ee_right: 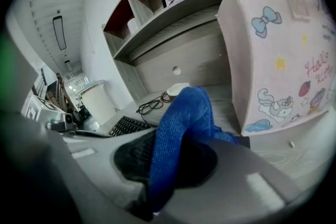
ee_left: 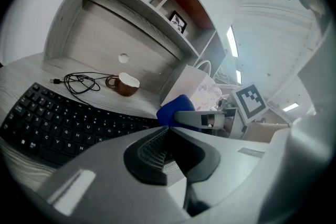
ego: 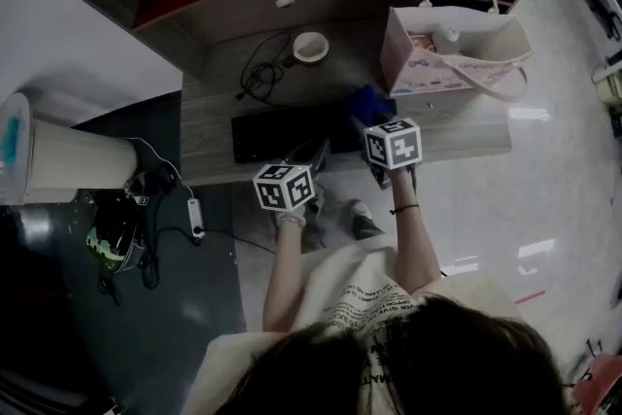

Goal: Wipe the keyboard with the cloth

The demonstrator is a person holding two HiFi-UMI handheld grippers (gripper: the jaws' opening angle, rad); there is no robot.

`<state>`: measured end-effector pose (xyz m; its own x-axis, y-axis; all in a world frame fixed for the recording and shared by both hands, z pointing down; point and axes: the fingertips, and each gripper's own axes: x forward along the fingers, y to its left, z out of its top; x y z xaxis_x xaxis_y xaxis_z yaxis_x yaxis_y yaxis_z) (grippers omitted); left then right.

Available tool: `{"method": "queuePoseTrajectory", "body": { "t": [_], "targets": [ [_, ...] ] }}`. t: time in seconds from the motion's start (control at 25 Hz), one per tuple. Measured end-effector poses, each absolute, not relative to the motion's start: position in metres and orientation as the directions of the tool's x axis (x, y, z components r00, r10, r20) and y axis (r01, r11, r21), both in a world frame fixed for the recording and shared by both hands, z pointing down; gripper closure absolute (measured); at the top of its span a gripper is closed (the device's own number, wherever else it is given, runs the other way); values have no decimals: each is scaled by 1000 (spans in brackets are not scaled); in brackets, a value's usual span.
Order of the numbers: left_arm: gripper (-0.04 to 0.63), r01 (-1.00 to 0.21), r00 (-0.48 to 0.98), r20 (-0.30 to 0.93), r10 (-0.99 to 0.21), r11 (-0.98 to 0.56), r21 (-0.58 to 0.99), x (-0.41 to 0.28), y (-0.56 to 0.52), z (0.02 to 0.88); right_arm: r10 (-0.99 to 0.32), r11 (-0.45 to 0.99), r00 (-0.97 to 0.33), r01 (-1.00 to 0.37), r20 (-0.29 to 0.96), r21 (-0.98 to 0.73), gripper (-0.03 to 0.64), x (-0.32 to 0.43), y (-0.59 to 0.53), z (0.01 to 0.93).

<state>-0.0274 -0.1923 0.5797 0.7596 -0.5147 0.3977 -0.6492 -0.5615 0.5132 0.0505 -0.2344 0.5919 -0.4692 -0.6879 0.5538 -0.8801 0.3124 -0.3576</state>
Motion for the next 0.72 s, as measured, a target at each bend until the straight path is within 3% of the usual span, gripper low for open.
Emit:
{"method": "queuePoseTrajectory", "body": {
  "t": [0.72],
  "targets": [
    [591, -633, 773, 399, -493, -569, 524, -67, -199, 581, -680, 304, -471, -878, 562, -369, 558, 3, -239, 596]
  ]
}}
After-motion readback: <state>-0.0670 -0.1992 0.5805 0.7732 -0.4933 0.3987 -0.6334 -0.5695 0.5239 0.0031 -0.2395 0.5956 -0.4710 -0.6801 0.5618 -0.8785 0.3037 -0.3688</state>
